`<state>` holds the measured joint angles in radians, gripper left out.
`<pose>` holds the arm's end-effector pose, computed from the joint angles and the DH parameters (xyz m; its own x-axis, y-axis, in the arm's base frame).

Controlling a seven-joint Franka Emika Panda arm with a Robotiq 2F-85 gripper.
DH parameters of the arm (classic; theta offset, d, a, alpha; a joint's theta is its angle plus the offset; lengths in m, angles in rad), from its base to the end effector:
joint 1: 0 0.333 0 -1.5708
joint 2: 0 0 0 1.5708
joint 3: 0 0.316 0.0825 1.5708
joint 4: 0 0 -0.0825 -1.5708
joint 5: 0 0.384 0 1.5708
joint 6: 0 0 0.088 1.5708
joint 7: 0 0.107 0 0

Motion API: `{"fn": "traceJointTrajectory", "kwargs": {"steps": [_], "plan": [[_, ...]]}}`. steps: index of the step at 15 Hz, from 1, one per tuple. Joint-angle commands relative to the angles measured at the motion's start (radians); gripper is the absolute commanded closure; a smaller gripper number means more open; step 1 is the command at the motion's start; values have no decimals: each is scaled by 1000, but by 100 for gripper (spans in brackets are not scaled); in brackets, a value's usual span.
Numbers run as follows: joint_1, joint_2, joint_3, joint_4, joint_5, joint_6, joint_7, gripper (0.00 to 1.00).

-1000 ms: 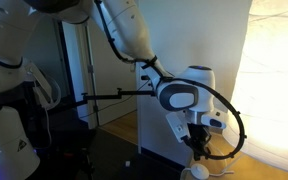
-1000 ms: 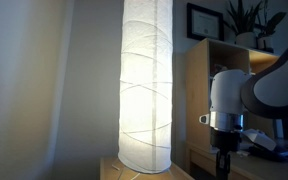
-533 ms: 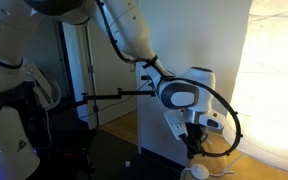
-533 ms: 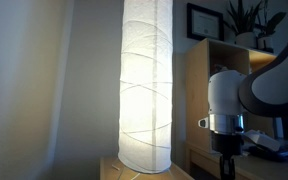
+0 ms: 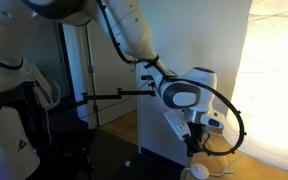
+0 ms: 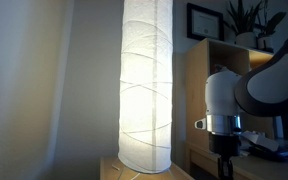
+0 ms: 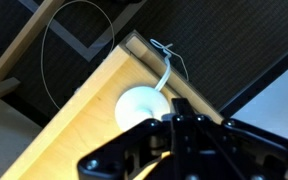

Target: Turn off the lamp

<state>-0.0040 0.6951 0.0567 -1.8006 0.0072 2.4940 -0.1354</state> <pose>0.6500 0.0320 0.1593 0.9857 0.1683 0.0044 0.1684 -0.9849 -0.0404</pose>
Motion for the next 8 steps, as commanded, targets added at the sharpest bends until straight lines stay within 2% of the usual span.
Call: {"fn": "traceJointTrajectory", "kwargs": {"steps": [1,8], "plan": [[-25,23,26,39,6,5,-55,100],[-16,56,13,59,-25,49,-88,100]]}}
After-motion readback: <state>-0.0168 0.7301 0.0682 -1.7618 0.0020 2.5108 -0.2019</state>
